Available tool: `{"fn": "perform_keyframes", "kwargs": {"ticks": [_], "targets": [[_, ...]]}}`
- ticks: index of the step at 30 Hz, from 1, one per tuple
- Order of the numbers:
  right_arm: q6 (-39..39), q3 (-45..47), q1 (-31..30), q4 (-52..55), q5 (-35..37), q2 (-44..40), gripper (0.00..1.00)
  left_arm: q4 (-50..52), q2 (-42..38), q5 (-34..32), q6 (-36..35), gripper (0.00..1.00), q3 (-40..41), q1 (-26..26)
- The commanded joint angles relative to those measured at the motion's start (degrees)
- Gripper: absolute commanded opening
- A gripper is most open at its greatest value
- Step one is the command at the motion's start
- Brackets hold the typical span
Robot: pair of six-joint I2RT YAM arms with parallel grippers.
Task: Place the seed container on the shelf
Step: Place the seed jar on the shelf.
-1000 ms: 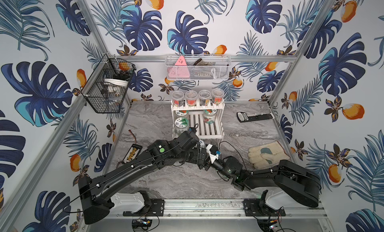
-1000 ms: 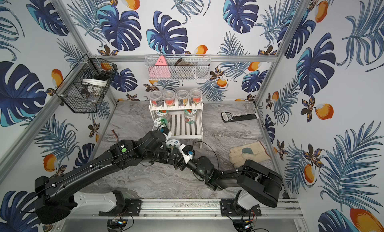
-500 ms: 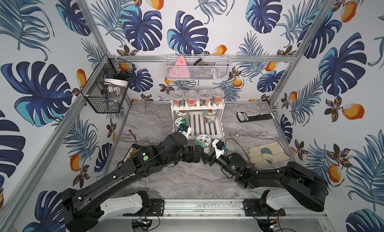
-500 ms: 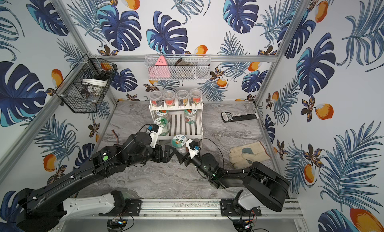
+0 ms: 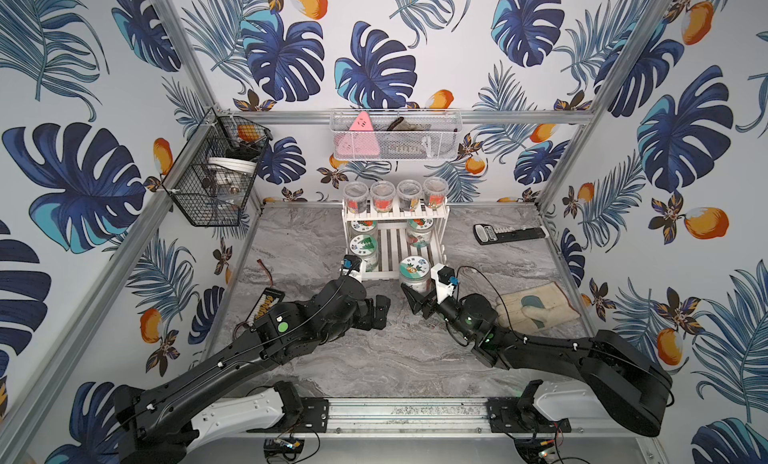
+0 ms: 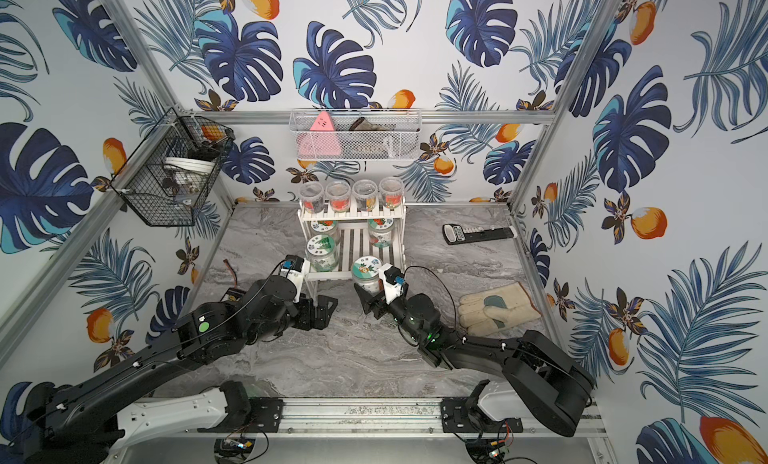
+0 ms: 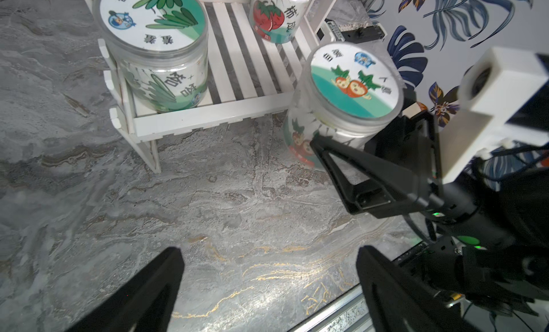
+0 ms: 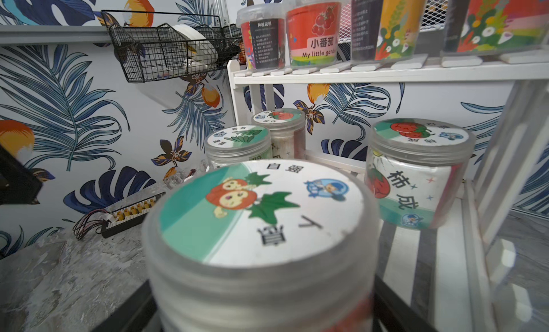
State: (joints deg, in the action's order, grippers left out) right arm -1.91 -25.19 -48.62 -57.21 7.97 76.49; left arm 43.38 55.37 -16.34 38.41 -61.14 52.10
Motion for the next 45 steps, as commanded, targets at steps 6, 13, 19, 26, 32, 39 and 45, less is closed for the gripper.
{"fn": "perform_keyframes", "kwargs": {"ticks": [6,13,19,26,32,39,45], "targets": [[-2.29,-3.1,1.59,4.57,2.91,-1.38,0.82,-2.3,2.24,1.34,-0.79,0.99,2.13,-1.11],[-3.08,-5.7,3.36,7.74,5.48,-0.05,0.82,-3.72,4.65,2.84,-0.71,0.99,2.8,-1.38],[-2.93,-6.93,4.48,8.3,5.04,1.18,0.82,-4.06,4.87,2.52,-0.95,0.99,3.83,-1.65],[-2.48,-8.2,4.94,9.05,4.78,2.15,0.82,-3.87,4.74,2.21,-1.04,0.99,4.19,-1.82],[-2.48,-9.16,5.2,8.96,4.0,3.74,0.82,-3.3,4.3,1.71,-0.96,0.99,3.84,-1.84],[-2.94,-10.64,5.51,10.9,4.41,4.88,0.83,-3.22,4.32,1.3,-0.6,0.99,4.15,-1.91],[-3.85,-11.71,5.89,11.52,4.93,6.49,0.83,-2.84,4.09,0.86,-0.96,0.99,4.02,-2.09]]}}
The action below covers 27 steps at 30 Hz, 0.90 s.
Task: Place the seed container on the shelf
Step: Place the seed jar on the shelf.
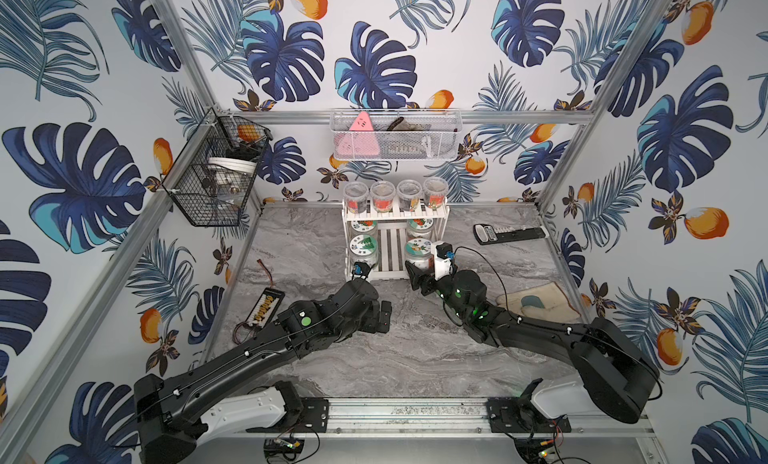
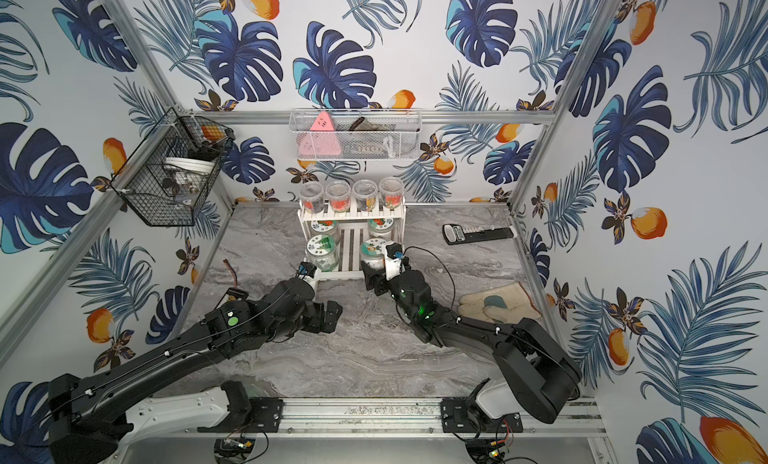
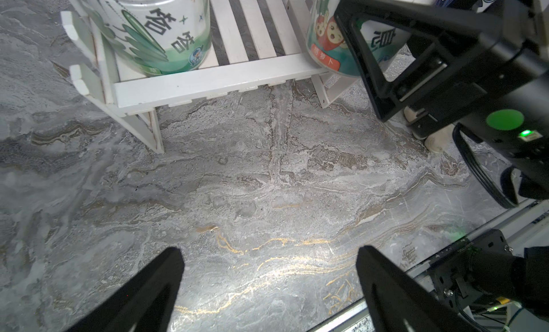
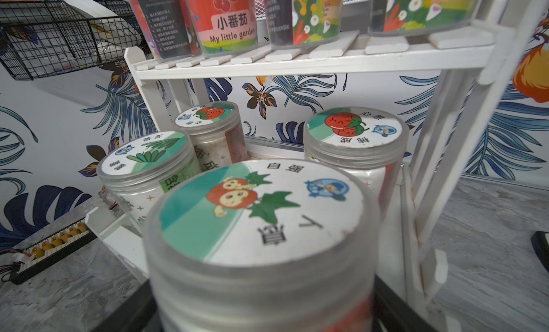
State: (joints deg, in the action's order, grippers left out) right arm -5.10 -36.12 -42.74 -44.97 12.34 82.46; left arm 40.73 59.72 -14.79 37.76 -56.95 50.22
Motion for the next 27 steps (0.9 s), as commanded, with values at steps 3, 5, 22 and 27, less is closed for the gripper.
{"fn": "perform_keyframes", "kwargs": {"ticks": [3,5,22,27], "targets": [[0.36,-2.09,0.03,0.14,2.11,1.8,0.83,-0.45,-0.23,-0.52,-0.45,0.99,-0.22,-0.29],[1.72,-2.73,0.03,-0.16,3.13,2.74,0.83,-0.46,0.02,-0.16,-0.5,0.99,-0.36,-0.36],[5.24,-6.75,0.02,7.91,10.52,4.61,0.91,0.01,0.49,0.56,-0.66,0.99,-1.08,-0.47],[5.02,-7.18,0.03,10.35,10.04,2.25,0.93,-0.04,0.98,0.72,-1.01,0.99,-1.58,-0.47]]}}
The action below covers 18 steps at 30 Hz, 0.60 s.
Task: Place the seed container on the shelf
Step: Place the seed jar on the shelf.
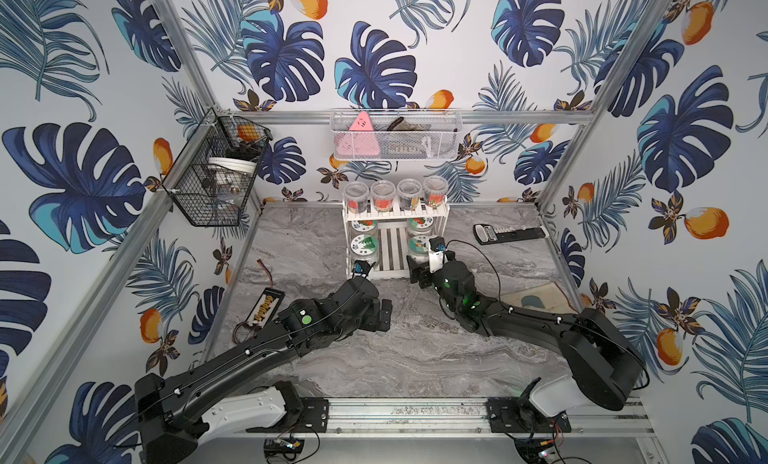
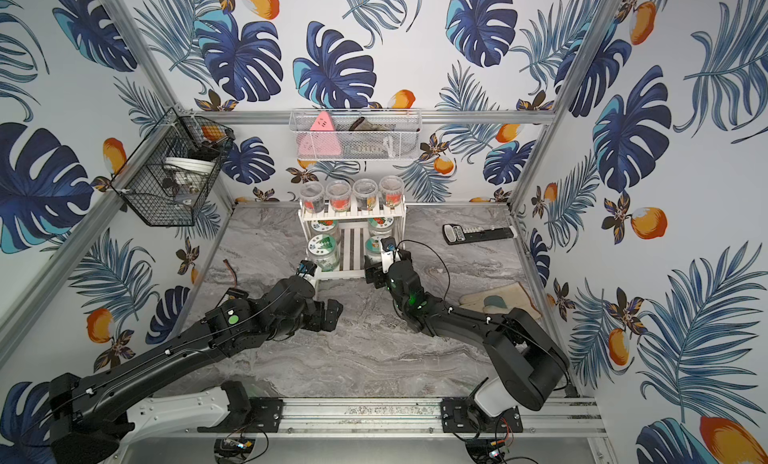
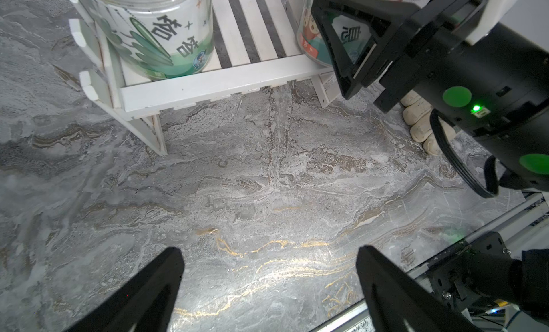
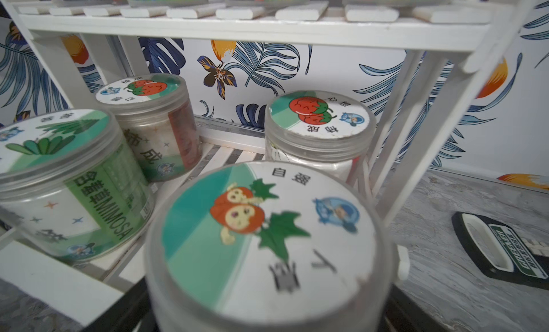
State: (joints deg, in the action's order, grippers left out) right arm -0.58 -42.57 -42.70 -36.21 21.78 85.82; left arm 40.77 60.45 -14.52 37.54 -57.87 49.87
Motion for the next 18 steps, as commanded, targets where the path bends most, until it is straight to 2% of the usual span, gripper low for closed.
{"fn": "perform_keyframes", "kwargs": {"ticks": [1,6,12,18], "targets": [[0.27,-1.09,-0.04,2.76,0.54,-1.71,0.94,0.0,0.53,0.6,-0.93,0.99,-0.83,-0.12],[-0.68,-4.21,-0.06,11.19,1.38,-4.12,0.97,-0.3,1.34,1.58,-0.89,0.99,-1.03,-0.12],[-5.68,-6.31,-0.02,23.55,1.31,-8.29,0.96,-0.26,1.56,1.8,-0.79,0.99,-0.67,-0.12],[-14.95,-11.85,1.01,43.55,-6.08,-13.28,0.93,0.62,1.52,1.38,-1.32,0.99,-0.88,-0.12]]}}
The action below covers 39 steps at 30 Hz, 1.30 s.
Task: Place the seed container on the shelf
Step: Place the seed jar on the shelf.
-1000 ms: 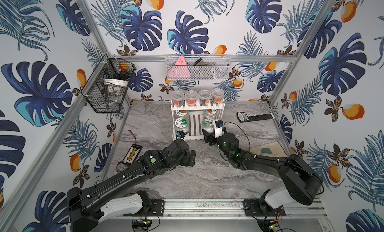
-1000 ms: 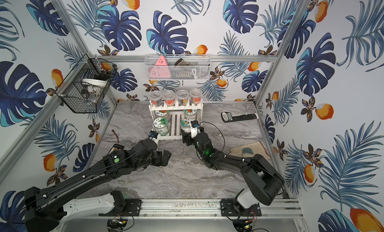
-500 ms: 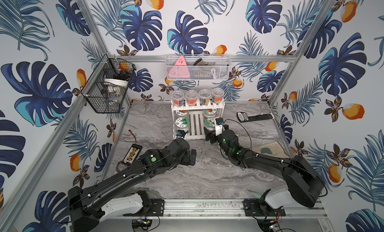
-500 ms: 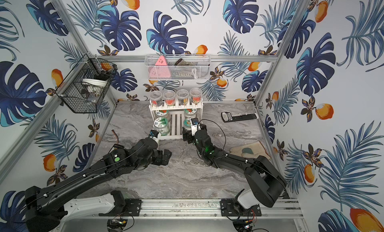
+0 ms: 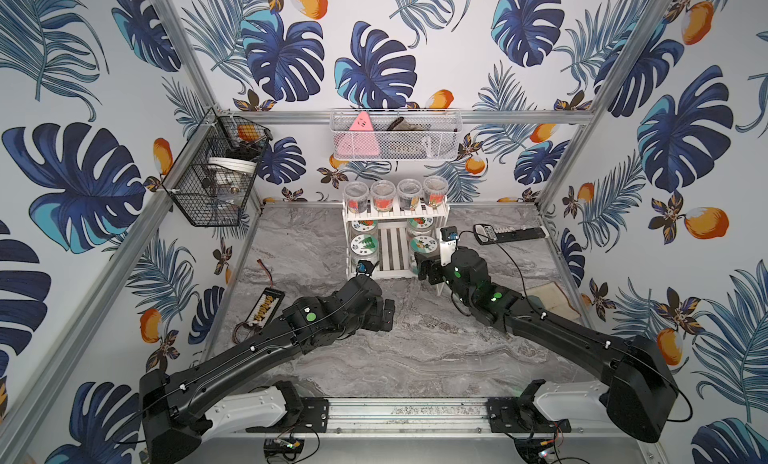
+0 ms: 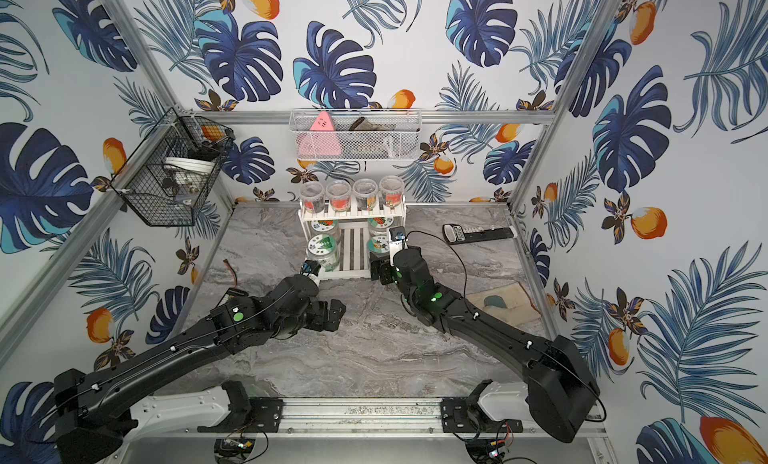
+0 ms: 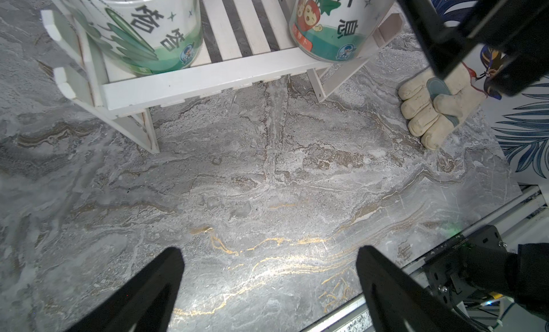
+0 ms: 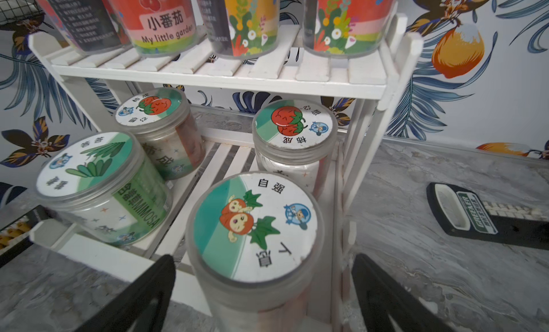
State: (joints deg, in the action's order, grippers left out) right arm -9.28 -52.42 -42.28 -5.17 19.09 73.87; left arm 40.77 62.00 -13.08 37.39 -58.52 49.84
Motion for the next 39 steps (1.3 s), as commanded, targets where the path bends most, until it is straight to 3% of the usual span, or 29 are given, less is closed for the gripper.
{"fn": "perform_keyframes", "kwargs": {"ticks": [1,11,20,26,39], "targets": [[-7.59,-2.98,0.92,14.97,-4.25,-1.73,0.92,0.75,-0.03,-0.14,-1.18,0.99,-0.35,-0.1],[-12.87,-10.37,1.33,26.67,-8.48,0.07,0.82,0.8,-0.64,0.4,-1.09,0.99,-0.11,-0.1],[-14.16,-14.66,1.3,24.59,-8.22,5.58,0.77,0.97,-0.39,0.66,-1.09,0.99,-0.09,-0.11],[-13.81,-16.54,1.33,24.53,-1.34,9.09,0.76,1.04,0.39,0.78,-1.37,0.99,-0.53,-0.15],[-9.46,-14.13,1.33,18.87,1.83,10.41,0.73,1.3,0.75,0.61,-1.53,0.99,-0.62,-0.19]]}}
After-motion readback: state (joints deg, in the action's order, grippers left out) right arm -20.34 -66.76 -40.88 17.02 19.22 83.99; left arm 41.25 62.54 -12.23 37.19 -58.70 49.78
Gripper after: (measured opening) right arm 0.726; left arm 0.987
